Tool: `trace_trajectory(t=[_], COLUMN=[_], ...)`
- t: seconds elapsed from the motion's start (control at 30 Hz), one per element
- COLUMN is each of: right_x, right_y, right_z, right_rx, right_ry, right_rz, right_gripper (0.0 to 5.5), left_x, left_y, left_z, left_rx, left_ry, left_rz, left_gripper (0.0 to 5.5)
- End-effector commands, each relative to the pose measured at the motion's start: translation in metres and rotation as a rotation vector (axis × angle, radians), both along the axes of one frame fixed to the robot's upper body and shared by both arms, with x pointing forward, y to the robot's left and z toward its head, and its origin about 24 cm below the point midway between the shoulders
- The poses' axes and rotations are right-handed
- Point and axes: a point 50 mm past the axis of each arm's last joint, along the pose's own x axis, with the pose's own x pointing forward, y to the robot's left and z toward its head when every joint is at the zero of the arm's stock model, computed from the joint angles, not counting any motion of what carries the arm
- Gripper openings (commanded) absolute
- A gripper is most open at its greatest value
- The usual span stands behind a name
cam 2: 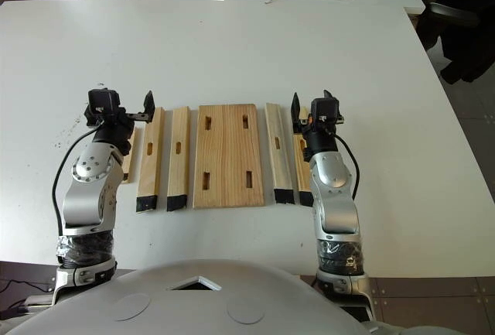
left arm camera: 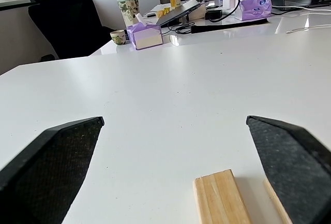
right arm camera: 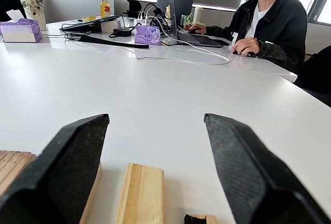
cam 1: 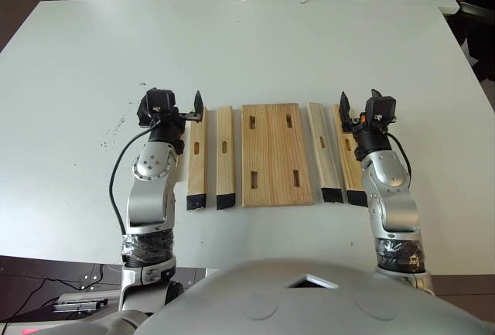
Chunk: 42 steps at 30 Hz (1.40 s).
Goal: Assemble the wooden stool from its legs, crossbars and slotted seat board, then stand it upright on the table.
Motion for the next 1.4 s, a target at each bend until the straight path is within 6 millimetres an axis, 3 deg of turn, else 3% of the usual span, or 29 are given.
trace_trajectory(t=[0.03, 0.37, 0.53, 0.63, 0.7, 0.87, 1.03, 1.33, 1.4], right_x=[-0.003, -0.009, -0.01, -0.011, -0.013, -0.029, -0.049, -0.051, -0.05], right_y=[0.001, 0.003, 0.003, 0.002, 0.002, -0.004, 0.001, -0.004, -0.006], right_z=[0.001, 0.0, 0.0, 0.0, 0.0, -0.002, -0.006, -0.004, -0.003], right_rx=[-0.001, 0.008, 0.006, 0.004, 0.002, 0.007, 0.037, 0.022, 0.018], right_ry=[0.007, 0.018, 0.019, 0.021, 0.022, 0.031, 0.053, 0.053, 0.051], right_rz=[-0.006, -0.018, -0.023, -0.029, -0.037, -0.114, -0.195, -0.214, -0.211], right_gripper=[3.41, 3.41, 3.38, 3.38, 3.38, 3.38, 3.38, 3.38, 3.38], left_x=[-0.003, -0.007, -0.01, -0.012, -0.015, -0.049, -0.072, -0.08, -0.082], left_y=[-0.001, -0.001, 0.0, 0.002, 0.007, 0.032, 0.038, 0.045, 0.039], left_z=[0.0, 0.003, 0.004, 0.006, 0.005, 0.019, 0.028, 0.006, 0.002], left_rx=[-0.011, -0.012, -0.015, -0.005, 0.009, 0.016, 0.043, -0.059, -0.082], left_ry=[0.019, 0.029, 0.033, 0.03, 0.07, 0.267, 0.455, 0.628, 0.657], left_rz=[-0.026, -0.053, -0.057, -0.069, -0.068, -0.114, -0.2, -0.106, -0.109], left_gripper=[5.14, 5.14, 4.5, 4.5, 4.5, 4.5, 4.5, 4.5, 4.5])
